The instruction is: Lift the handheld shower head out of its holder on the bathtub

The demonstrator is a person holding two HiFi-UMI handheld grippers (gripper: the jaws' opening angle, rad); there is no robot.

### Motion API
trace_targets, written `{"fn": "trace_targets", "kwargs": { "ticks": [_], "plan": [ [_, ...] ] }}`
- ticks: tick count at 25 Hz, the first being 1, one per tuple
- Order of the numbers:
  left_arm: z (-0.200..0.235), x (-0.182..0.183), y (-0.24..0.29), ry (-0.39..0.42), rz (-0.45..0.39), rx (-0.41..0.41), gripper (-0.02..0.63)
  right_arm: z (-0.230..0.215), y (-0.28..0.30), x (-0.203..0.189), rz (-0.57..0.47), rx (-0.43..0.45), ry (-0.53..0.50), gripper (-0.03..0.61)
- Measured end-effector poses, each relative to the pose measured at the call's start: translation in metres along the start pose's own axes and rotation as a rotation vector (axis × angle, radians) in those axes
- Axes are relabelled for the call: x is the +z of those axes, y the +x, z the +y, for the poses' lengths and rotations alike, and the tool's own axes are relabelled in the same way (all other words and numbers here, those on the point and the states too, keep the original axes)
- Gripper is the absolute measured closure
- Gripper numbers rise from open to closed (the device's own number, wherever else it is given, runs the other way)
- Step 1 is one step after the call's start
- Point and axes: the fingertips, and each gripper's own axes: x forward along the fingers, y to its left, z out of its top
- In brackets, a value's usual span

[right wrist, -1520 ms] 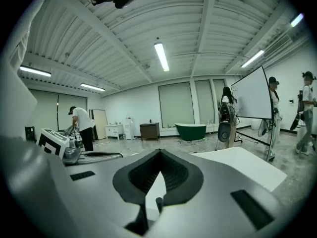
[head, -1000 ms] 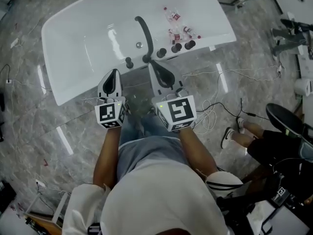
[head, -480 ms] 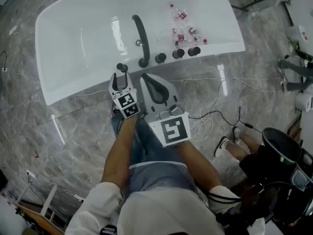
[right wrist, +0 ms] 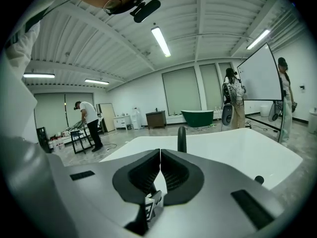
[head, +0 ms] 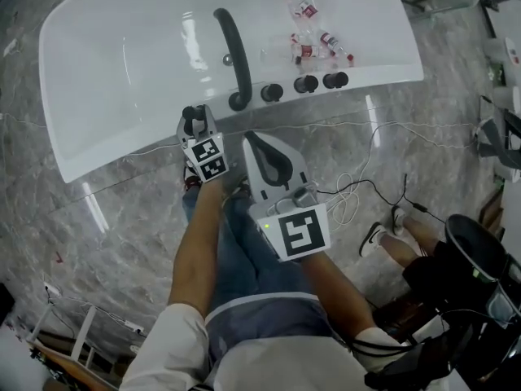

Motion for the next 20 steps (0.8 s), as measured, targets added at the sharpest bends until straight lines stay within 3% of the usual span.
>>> {"fn": "trace_targets", "kwargs": {
  "ticks": [5,9,12,17,20],
  "plan": [
    [0.005,0.007,-0.018,-0.054,-0.011,-0.022,0.465,0.009,0.007,0.0,0.008,-0.03,-0.032,0.561],
    [0.005,0.047,-0.073,-0.053,-0.086,-0.066,0.465,0.025,-0.004,0.019,0.009,-0.035,-0.097,0.561],
    [0.001,0.109,-0.132,-0.009,-0.173,-0.102,0.465,0.03,-0.018,0.049,0.021,-0.047,-0.118,0.561],
    [0.0,0.236,-0.259,0.03,-0.323,-0.151,0.465,0.056,-0.052,0.119,0.028,-0.05,-0.055,0.561],
    [0.014,0.313,-0.326,0.057,-0.382,-0.179,0.465,0.089,-0.077,0.181,-0.018,-0.062,-0.038,0.56]
  ]
}}
